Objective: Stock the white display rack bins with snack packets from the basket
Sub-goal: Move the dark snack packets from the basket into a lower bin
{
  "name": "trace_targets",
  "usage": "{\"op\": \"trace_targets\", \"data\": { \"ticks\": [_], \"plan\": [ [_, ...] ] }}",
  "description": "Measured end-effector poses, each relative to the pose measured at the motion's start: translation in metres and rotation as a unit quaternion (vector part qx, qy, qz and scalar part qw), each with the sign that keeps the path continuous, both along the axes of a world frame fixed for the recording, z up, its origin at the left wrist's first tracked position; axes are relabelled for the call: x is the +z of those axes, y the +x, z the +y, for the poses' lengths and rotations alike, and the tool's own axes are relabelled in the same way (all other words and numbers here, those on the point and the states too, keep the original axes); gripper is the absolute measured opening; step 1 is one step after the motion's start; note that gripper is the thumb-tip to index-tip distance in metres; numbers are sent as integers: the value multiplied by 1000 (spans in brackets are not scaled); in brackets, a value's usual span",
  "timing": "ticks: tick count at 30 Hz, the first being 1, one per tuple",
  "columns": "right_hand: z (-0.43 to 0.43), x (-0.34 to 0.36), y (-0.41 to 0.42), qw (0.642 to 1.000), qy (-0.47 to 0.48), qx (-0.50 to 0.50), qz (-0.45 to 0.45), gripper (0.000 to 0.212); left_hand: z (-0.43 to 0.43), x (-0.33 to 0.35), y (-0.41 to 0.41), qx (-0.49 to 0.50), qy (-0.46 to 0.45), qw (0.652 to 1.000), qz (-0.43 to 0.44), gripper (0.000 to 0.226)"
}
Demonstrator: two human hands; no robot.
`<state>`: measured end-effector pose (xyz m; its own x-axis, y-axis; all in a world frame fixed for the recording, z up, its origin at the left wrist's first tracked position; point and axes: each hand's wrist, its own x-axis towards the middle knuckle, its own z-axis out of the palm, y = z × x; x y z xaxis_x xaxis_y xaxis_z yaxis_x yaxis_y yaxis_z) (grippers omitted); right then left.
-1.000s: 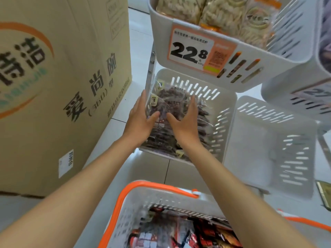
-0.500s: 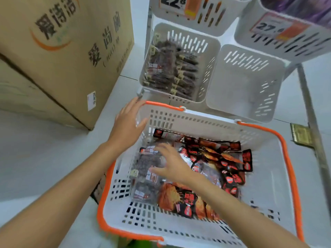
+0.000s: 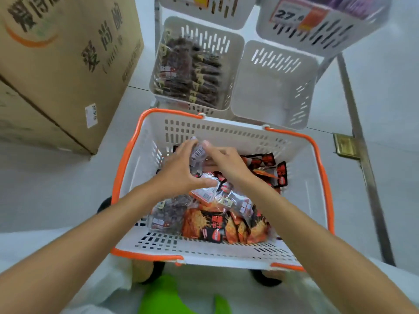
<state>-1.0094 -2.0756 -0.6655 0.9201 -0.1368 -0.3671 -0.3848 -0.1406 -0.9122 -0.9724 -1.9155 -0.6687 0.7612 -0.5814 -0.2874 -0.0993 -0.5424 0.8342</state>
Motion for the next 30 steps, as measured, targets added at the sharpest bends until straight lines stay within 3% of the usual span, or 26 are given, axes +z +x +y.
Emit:
{"op": "trace_targets", "data": {
  "ticks": [2, 3, 5, 8, 10, 11, 12, 14, 16, 18, 20, 22, 24, 26, 27, 29, 30],
  "plan": [
    [-17, 11, -10, 996, 41, 76, 15, 43, -9, -7, 0, 100, -56, 991, 70, 77],
    [-28, 7, -16, 994, 10, 103, 18, 40, -9, -7, 1, 152, -84, 977, 125, 66],
    [-53, -23, -30, 972, -176, 145, 61, 42, -3, -13, 1, 191, -116, 948, 227, 50],
    [-76, -85, -62, 854, -390, 280, 200, 93, 13, -26, -1, 206, -124, 928, 283, 36],
    [-75, -113, -80, 796, -472, 325, 195, 111, 21, -31, -1, 223, -131, 919, 297, 32],
    [-73, -120, -85, 801, -488, 307, 162, 107, 24, -31, -3, 231, -127, 918, 295, 28],
    [-70, -120, -86, 829, -472, 268, 134, 98, 25, -32, -3, 243, -120, 919, 287, 24],
    [-63, -102, -79, 924, -343, 137, 93, 83, 27, -32, -3, 262, -118, 917, 276, 20],
    [-51, -75, -62, 974, -206, 52, 77, 92, 26, -32, 1, 275, -137, 907, 288, 19],
    [-31, -52, -40, 978, -206, 35, 28, 103, 20, -25, 4, 260, -166, 898, 315, 36],
    [-8, -34, -18, 960, -270, 73, -35, 106, 11, -15, 8, 220, -213, 886, 348, 64],
    [9, -20, -2, 937, -322, 123, -56, 109, 3, -6, 15, 202, -250, 882, 344, 57],
    [12, -13, 9, 960, -251, 119, -32, 106, 2, -1, 26, 234, -275, 871, 334, 52],
    [4, -9, 18, 989, -142, 48, -9, 103, 5, -2, 39, 256, -313, 842, 358, 72],
    [0, -7, 21, 992, -125, 24, -2, 104, 7, 0, 44, 259, -333, 826, 373, 71],
    [-2, -4, 25, 995, -95, -6, 6, 89, 5, 5, 52, 256, -370, 802, 393, 44],
    [1, -3, 27, 997, -67, -33, 14, 72, 3, 6, 55, 256, -393, 787, 400, 44]
  ]
}}
